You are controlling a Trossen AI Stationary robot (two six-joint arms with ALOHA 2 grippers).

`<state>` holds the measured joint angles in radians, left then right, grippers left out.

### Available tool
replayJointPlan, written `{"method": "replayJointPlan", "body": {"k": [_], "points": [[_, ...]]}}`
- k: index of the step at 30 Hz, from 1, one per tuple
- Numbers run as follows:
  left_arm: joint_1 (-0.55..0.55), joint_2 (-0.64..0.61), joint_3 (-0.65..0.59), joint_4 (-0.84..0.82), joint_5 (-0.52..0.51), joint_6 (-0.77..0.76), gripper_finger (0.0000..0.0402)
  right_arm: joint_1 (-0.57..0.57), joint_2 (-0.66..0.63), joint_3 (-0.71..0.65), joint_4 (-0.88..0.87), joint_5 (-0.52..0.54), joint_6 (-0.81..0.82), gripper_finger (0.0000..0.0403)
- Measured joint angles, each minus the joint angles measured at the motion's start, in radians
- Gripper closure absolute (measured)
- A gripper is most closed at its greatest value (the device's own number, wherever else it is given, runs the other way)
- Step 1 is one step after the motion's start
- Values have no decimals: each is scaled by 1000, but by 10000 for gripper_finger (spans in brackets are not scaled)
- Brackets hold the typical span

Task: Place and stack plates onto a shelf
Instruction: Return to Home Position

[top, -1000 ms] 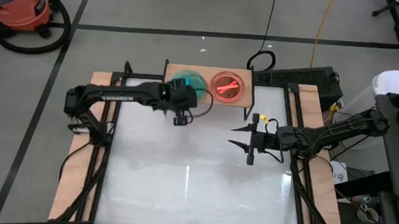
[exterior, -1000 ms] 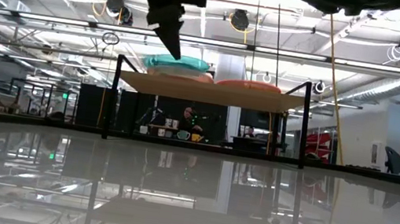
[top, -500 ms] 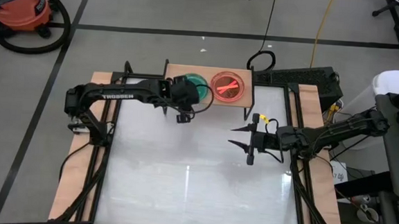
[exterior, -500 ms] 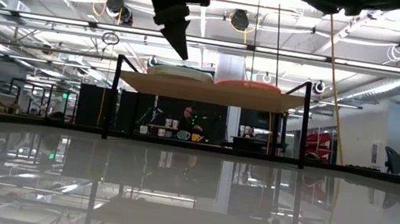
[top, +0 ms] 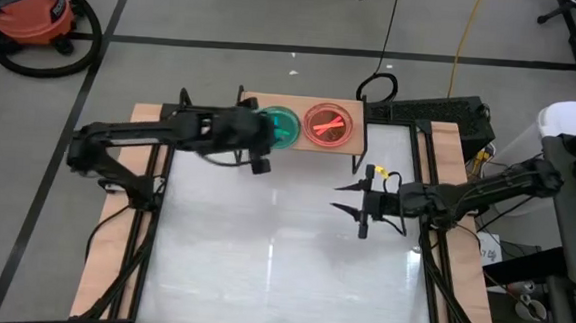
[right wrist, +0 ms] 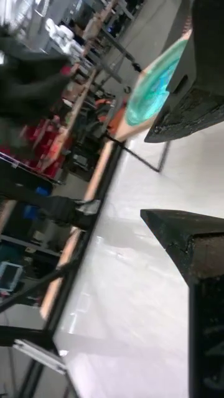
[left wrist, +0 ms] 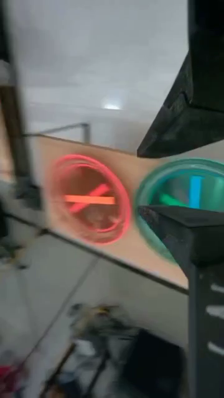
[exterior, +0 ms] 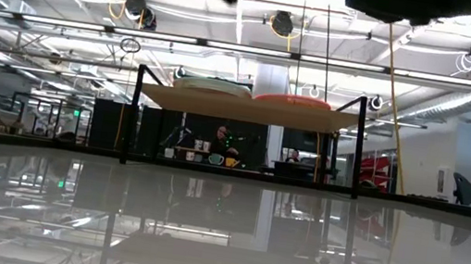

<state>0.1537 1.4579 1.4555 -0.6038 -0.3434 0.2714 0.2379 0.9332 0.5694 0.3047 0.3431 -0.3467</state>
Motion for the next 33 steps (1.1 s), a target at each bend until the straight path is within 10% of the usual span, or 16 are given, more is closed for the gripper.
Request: {"method": "replayJointPlan", "body": {"k": [20, 28, 33], "points": [[-111, -832, -872, 614, 101, -12, 305, -5, -486, -141, -273, -4, 62, 237], [-104, -1097, -1128, 726, 77, -15, 305, -35, -738, -243, -271, 117, 73, 281], [-105, -1201, -1222, 742, 81, -43, 305, -43, -848, -320, -269, 4, 73, 319]]}}
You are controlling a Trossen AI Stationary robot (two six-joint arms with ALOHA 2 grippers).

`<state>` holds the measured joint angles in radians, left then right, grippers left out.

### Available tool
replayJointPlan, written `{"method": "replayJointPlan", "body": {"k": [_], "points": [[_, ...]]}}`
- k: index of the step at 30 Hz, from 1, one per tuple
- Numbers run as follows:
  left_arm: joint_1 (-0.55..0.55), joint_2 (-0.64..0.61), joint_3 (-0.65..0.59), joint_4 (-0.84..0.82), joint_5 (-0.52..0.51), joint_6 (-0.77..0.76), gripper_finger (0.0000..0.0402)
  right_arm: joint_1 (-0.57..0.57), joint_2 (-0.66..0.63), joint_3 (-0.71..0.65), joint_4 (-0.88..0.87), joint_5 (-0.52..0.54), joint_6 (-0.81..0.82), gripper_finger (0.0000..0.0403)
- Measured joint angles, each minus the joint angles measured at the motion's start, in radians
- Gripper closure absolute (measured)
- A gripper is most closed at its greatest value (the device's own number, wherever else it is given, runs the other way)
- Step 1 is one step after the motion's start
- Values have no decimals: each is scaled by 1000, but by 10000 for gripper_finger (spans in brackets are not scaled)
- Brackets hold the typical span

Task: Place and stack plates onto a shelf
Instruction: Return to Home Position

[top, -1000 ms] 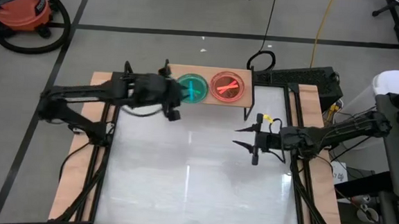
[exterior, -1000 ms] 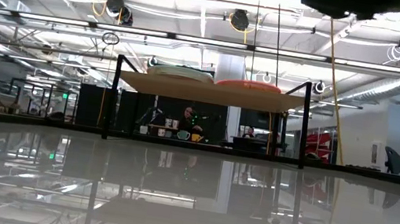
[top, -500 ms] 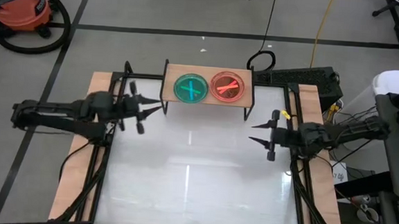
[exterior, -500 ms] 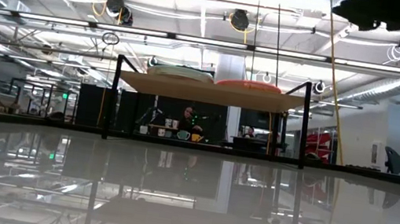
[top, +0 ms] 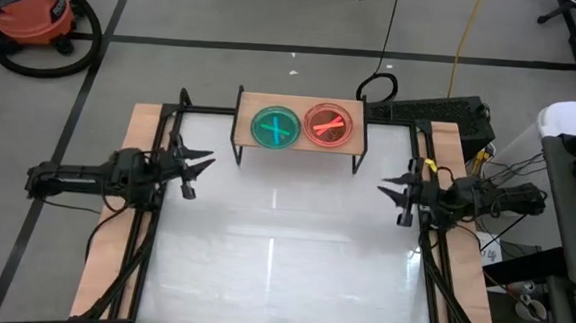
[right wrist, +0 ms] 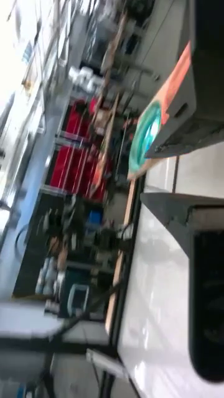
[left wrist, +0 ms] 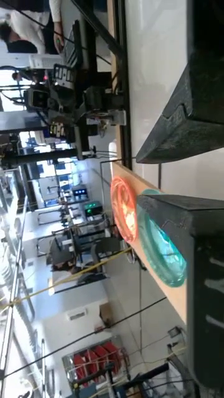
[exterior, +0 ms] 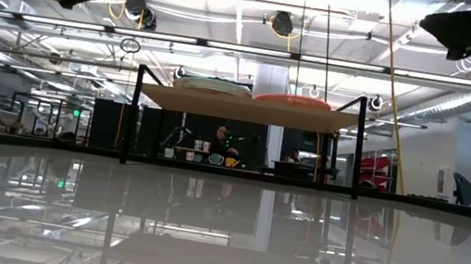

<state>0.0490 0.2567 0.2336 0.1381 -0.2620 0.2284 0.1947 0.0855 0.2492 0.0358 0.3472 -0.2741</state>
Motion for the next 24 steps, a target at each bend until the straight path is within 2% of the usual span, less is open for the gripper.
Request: {"method": "replayJointPlan", "body": {"k": [3, 9, 14, 18, 24], "points": [[2, -29, -46, 36, -5, 7, 305, 0, -38, -36, 14, -35, -17, 344], [15, -51, -79, 50, -9, 25, 305, 0, -59, -124, 130, -30, -74, 397], [16, -50, -80, 16, -5, 25, 305, -18, -59, -183, 142, -30, -50, 398], [26, -50, -80, -9, -93, -13, 305, -38, -59, -216, 149, -29, -20, 402], [30, -50, -82, -68, -79, -52, 307, -51, -59, -224, 150, -33, 12, 402]]}}
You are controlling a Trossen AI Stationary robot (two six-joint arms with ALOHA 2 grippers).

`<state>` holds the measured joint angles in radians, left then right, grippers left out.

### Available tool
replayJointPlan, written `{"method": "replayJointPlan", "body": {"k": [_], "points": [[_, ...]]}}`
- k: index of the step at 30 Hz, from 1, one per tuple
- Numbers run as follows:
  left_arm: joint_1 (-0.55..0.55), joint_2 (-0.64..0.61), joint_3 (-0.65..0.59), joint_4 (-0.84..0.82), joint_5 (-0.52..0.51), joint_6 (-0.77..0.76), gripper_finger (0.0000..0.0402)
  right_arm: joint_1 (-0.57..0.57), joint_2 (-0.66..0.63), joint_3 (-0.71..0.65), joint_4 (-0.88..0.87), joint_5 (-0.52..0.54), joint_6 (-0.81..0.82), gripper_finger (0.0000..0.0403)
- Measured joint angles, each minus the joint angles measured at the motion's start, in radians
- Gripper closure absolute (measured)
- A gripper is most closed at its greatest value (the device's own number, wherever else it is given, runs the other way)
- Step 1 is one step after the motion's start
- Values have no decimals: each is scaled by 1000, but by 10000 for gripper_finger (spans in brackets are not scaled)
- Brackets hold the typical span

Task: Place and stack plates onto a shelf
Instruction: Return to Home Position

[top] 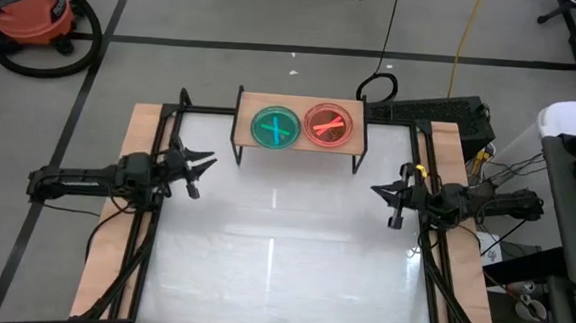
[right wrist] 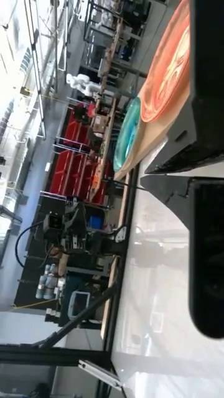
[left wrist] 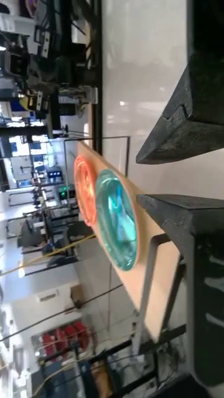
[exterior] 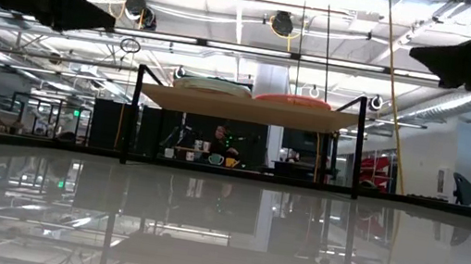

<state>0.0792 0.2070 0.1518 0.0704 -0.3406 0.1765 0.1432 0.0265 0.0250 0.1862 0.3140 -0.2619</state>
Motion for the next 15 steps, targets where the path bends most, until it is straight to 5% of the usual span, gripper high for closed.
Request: {"method": "replayJointPlan", "body": {"k": [10, 15], "points": [[0, 0, -127, 150, 52, -46, 388, 0, 0, -3, -36, -1, 64, 403], [0, 0, -134, 167, 91, -32, 398, 0, 0, -3, -45, -2, 67, 403]]}}
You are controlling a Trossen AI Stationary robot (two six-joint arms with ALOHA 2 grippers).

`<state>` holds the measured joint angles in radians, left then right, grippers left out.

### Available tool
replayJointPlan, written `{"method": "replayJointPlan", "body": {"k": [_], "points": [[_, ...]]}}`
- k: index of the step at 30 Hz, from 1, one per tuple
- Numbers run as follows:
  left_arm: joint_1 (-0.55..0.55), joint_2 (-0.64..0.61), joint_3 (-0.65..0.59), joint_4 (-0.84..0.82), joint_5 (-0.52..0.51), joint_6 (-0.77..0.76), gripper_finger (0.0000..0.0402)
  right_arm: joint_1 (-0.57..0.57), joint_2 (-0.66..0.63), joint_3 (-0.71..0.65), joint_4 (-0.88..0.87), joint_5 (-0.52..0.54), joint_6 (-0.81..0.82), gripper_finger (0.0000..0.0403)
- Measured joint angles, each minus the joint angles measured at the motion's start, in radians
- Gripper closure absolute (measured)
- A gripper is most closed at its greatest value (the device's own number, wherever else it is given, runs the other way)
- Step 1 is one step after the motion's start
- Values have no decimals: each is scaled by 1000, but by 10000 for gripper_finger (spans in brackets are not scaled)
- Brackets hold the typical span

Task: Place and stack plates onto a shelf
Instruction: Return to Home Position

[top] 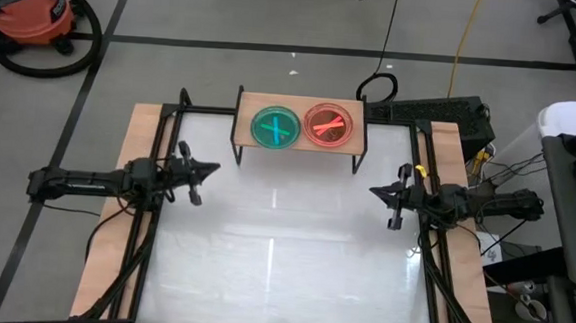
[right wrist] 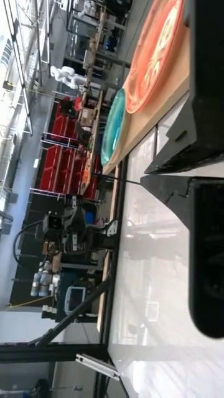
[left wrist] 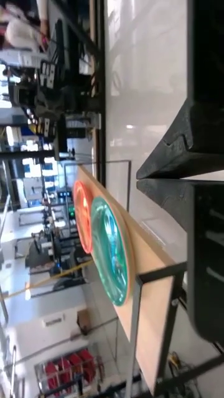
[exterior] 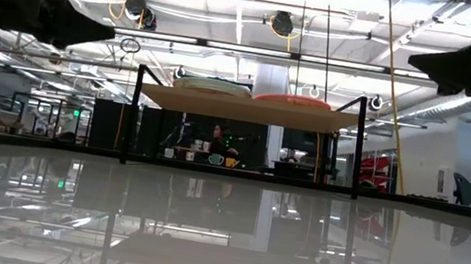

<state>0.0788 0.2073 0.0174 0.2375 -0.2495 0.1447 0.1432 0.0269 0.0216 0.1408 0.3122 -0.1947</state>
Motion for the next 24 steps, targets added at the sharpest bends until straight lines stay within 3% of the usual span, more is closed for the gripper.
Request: {"method": "replayJointPlan", "body": {"k": [12, 24], "points": [[-17, 0, 0, -1, 115, -51, 399, 0, 0, 0, -27, 0, -7, 403], [-57, 0, -6, -49, 118, -54, 400, 0, 1, -1, -62, 1, 38, 403]]}}
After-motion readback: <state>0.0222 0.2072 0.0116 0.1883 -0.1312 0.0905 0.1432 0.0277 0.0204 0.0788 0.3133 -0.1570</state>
